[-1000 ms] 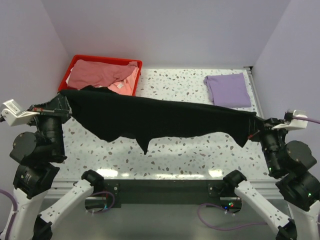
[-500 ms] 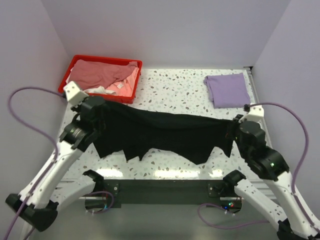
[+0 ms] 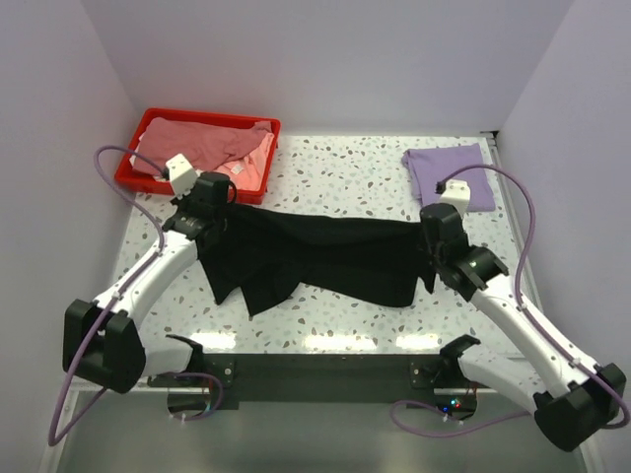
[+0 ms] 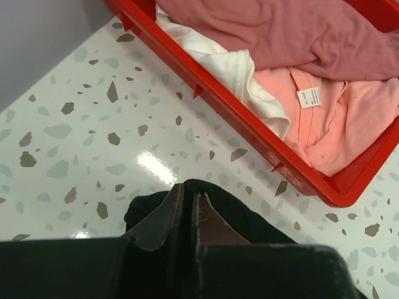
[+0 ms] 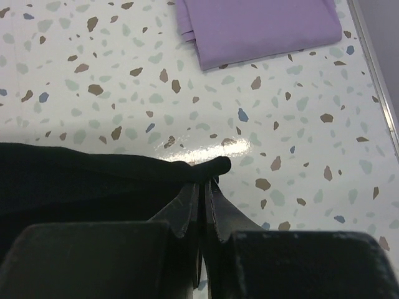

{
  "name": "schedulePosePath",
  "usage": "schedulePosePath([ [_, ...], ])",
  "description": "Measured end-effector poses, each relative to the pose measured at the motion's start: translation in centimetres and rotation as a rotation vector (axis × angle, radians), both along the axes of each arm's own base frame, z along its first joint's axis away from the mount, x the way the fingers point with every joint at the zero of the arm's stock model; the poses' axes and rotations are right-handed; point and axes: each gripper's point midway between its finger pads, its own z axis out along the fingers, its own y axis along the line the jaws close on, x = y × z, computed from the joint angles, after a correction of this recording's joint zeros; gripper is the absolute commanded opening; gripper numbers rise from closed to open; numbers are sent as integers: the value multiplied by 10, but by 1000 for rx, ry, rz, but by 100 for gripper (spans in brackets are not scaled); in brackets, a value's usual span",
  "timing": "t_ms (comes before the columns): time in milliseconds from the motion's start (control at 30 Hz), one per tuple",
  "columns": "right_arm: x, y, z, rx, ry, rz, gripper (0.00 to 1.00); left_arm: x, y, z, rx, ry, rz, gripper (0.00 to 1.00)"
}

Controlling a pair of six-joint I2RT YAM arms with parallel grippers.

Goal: Fold and stack the t-shirts
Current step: Flatten the tshirt out

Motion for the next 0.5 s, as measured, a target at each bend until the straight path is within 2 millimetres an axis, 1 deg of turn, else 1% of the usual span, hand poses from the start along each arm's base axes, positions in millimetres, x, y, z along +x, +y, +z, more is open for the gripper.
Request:
schedulePosePath([
  [67,12,-1,-7,-6,13,-16,3,10,-3,-12,0,22,-11,0],
  [133,24,-5,-19,-1,42,-33,4,16,-4,-25,4,55,-20,1],
  [200,36,-11,-32,16,73,-52,7,23,-6,-37,9,91,-29,6],
  [267,45,-17,-43,16,97,-70,9,30,-8,-46,11,112,-36,9],
  [333,52,-20,-54,10,123,-76,9,34,-9,-51,13,128,-43,24],
  [367,55,-20,-59,6,136,-76,9,35,-10,-54,16,137,-50,34],
  [400,58,-21,-64,1,147,-78,11,36,-10,-56,19,146,-58,47],
  [433,61,-21,-68,-5,159,-78,13,37,-11,-57,20,152,-66,80],
  [467,64,-21,-73,-9,174,-80,16,37,-12,-58,20,157,-76,93],
  [500,67,-23,-77,-14,187,-86,25,38,-13,-58,15,158,-81,100],
])
